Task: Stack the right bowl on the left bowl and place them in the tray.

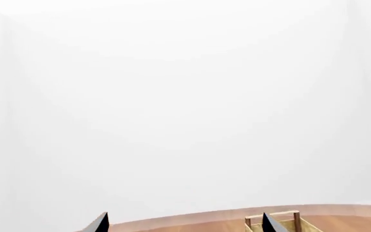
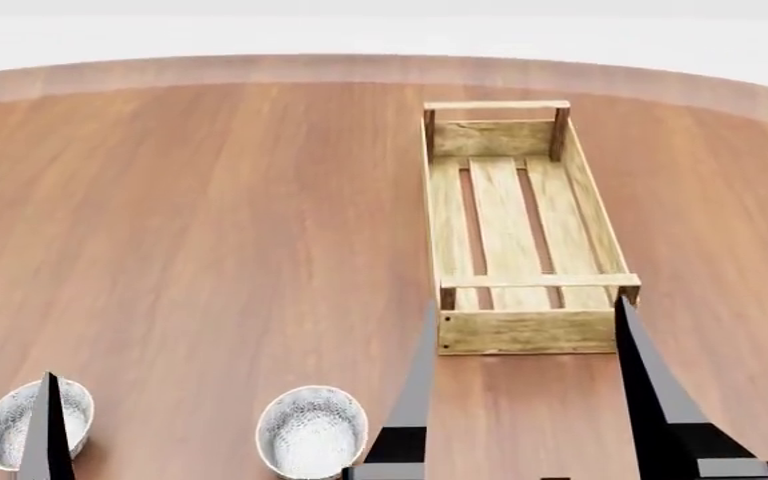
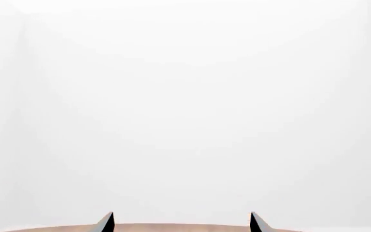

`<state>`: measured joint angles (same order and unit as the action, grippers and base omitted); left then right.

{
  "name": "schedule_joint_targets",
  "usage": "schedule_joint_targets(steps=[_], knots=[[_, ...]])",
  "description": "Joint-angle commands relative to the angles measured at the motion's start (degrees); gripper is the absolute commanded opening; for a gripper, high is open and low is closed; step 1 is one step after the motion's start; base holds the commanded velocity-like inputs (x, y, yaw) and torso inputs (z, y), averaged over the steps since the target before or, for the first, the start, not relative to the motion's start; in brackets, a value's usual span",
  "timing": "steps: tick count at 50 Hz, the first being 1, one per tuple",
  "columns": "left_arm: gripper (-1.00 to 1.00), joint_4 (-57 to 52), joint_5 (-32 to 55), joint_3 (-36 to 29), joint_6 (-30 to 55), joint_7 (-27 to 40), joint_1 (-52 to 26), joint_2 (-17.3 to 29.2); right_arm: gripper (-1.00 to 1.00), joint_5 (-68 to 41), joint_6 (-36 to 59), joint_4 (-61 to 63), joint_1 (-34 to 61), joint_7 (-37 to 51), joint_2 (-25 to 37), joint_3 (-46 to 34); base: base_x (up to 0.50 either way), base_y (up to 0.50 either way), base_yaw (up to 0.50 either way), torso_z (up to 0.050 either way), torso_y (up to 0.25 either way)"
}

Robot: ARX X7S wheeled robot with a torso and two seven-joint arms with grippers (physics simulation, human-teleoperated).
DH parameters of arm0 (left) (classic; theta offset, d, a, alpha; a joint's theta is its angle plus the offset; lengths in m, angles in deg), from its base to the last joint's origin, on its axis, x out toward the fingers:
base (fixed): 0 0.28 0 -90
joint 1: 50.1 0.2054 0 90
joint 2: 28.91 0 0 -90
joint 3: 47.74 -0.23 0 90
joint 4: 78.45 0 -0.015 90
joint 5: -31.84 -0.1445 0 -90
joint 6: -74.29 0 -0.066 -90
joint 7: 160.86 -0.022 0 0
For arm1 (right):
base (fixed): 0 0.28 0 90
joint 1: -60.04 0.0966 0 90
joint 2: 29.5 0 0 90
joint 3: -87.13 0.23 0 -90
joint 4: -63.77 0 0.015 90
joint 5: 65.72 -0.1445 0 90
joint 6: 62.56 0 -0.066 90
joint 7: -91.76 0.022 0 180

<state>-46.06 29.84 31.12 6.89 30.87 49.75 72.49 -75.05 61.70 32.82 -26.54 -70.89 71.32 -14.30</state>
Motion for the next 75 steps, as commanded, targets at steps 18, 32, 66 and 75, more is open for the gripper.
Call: schedule_joint_targets(steps=[18, 32, 66, 75], knots=[[1.0, -0.85, 0.57, -0.66, 1.7, 0.87, -1.22, 0.65, 1.0, -2.2, -0.75, -1.1, 0.47, 2.47, 1.9, -0.68, 0.5, 0.0, 0.0, 0.0, 0.001], [1.0, -1.61, 0.93, -0.96, 2.73, 1.35, -1.47, 0.85, 1.0, -3.35, -0.19, -1.31, 0.64, 3.67, 2.19, -0.74, 0.49, 0.0, 0.0, 0.0, 0.001], [1.0, -2.36, -4.88, 2.04, 4.55, -8.57, -1.46, -7.5, 1.0, -4.95, -2.8, -0.95, 0.59, 6.72, 3.29, 0.37, -0.07, -0.24, 0.0, 0.0, 0.0], [1.0, -2.36, -7.17, 3.74, 4.06, -12.82, -1.12, -11.05, 1.0, -3.64, -1.61, -1.08, 1.21, 7.33, 4.38, -1.66, 0.0, 0.0, 0.48, 0.0, 0.0]])
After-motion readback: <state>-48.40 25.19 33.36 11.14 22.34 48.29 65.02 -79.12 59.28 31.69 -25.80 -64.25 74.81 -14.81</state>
